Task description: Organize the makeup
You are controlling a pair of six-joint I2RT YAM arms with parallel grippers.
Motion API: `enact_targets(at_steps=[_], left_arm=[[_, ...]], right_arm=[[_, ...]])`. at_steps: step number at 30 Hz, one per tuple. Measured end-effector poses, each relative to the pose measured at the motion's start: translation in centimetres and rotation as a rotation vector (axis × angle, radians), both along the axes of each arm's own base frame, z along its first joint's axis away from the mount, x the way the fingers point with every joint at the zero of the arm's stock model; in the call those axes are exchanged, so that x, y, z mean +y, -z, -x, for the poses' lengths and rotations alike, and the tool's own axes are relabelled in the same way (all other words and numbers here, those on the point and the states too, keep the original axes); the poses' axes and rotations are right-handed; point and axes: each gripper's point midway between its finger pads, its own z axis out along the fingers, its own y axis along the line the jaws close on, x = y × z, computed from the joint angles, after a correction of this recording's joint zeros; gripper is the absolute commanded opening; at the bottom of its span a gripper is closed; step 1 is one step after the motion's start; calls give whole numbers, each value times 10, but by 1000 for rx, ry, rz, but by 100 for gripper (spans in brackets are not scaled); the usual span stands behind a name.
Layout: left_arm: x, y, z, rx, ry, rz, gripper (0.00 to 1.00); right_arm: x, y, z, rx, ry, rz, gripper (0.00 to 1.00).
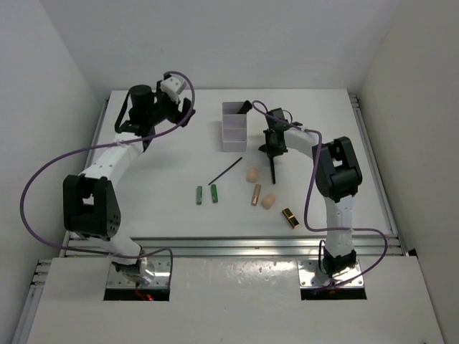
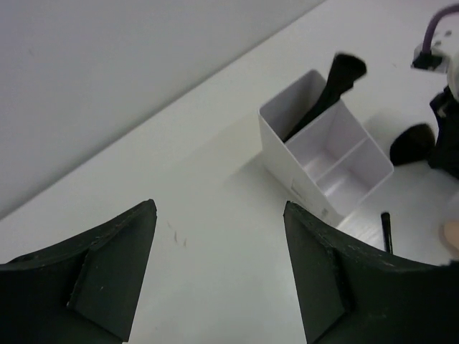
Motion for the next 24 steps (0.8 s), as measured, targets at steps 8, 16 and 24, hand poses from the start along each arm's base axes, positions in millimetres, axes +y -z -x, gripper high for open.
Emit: enact_targets(at_steps=[8, 16, 24], left_arm=[[24, 60, 45, 148, -33, -55, 77], [32, 116, 70, 257, -50, -68, 77], [41, 122, 67, 245, -91, -73, 77]], right_arm=[[-16, -11, -29, -137, -14, 86, 0], [3, -183, -113, -804, -134, -23, 0], [78, -365, -149, -1430, -295, -363, 0]])
